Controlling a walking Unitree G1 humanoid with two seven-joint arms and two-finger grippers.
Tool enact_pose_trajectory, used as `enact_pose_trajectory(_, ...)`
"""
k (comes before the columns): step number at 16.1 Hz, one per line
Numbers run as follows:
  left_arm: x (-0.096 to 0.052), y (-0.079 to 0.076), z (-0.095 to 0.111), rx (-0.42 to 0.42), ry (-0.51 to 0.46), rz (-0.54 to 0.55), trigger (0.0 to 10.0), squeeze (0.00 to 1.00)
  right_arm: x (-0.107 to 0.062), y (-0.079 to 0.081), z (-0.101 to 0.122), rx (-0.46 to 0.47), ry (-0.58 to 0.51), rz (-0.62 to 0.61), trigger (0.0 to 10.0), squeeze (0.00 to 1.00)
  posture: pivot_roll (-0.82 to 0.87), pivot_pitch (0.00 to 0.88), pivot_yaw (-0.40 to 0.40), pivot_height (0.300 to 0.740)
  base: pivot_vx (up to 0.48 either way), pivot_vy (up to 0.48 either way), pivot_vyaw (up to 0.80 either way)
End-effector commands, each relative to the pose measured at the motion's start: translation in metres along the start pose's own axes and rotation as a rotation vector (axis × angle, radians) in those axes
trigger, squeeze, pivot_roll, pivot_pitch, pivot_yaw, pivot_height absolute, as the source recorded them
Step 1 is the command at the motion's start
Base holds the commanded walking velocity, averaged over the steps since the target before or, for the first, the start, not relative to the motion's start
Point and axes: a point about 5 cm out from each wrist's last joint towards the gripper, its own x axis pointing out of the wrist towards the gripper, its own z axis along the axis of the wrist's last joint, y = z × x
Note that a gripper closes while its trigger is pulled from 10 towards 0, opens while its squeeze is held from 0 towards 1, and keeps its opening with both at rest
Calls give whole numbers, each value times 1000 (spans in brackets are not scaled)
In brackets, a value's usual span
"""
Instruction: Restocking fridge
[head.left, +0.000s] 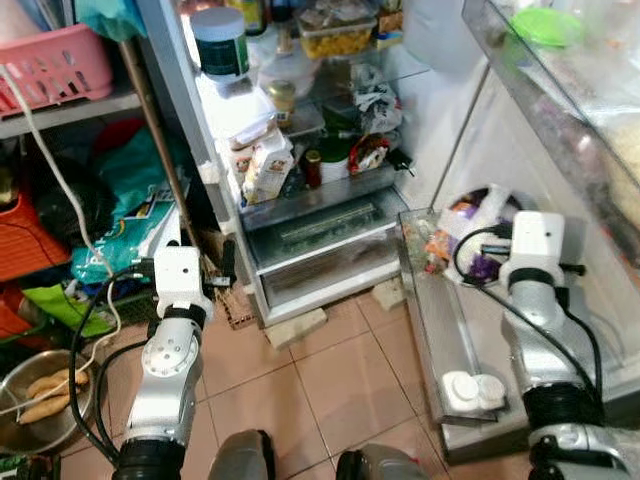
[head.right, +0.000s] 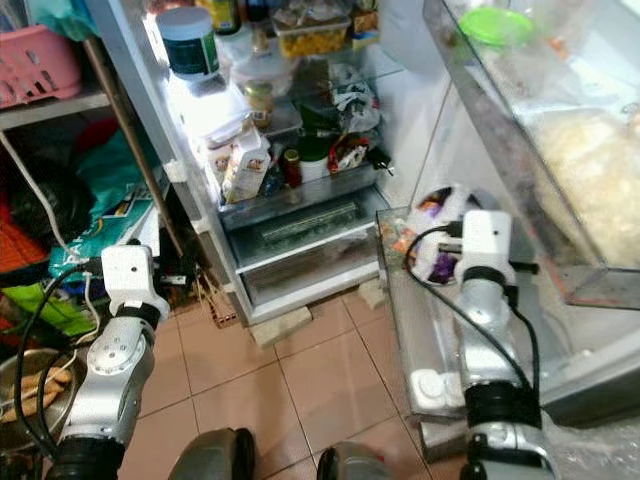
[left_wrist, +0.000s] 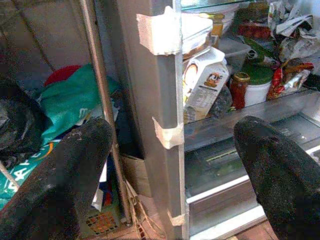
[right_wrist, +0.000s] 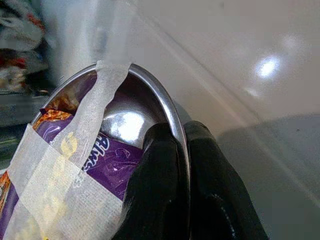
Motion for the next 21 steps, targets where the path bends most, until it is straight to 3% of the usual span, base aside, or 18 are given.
enact_pose_trajectory(1, 0, 3, -5, 17, 33, 9, 10000, 0, 11, -28, 2, 8, 11, -115, 10000, 0, 35, 98, 8, 740, 0, 0, 0)
enact_pose_trajectory(8, 1, 4, -7, 32, 51, 11, 10000, 0, 22, -67, 0, -66, 10, -220, 10000, 0, 33, 94, 23, 740, 0, 0, 0)
enact_pose_trajectory(11, 3, 4, -7, 38, 55, 9, 10000, 0, 21, -67, 0, -56, -3, -202, 10000, 0, 30, 91, 28, 740, 0, 0, 0)
enact_pose_trajectory(13, 3, 6, -7, 42, 50, 11, 10000, 0, 15, -40, 6, 47, -50, -48, 10000, 0, 33, 90, 28, 740, 0, 0, 0)
enact_pose_trajectory(15, -2, 11, -4, 45, 23, 2, 10000, 0, -1, 0, 15, 166, -103, 166, 10000, 0, 36, 88, 28, 740, 0, 0, 0)
enact_pose_trajectory(16, -5, 11, -2, -1, 22, -6, 10000, 0, -8, 13, 18, 196, -110, 232, 10000, 0, 36, 88, 28, 740, 0, 0, 0)
enact_pose_trajectory(17, -9, 12, -2, -44, 33, -23, 10000, 0, -12, 21, 21, 211, -118, 270, 10000, 0, 38, 88, 26, 740, 0, 0, 0)
enact_pose_trajectory(19, -20, 17, -7, -50, 53, -64, 10000, 0, -20, 30, 23, 239, -127, 317, 10000, 0, 49, 85, 21, 740, 0, 0, 0)
enact_pose_trajectory(20, -26, 22, -10, -23, 64, -85, 10000, 0, -28, 39, 23, 326, -93, 367, 10000, 0, 59, 85, 10, 740, 0, 0, 0)
enact_pose_trajectory(21, -27, 24, -9, 7, 56, -98, 10000, 0, -33, 46, 22, 354, -68, 405, 10000, 0, 62, 85, 6, 740, 0, 0, 0)
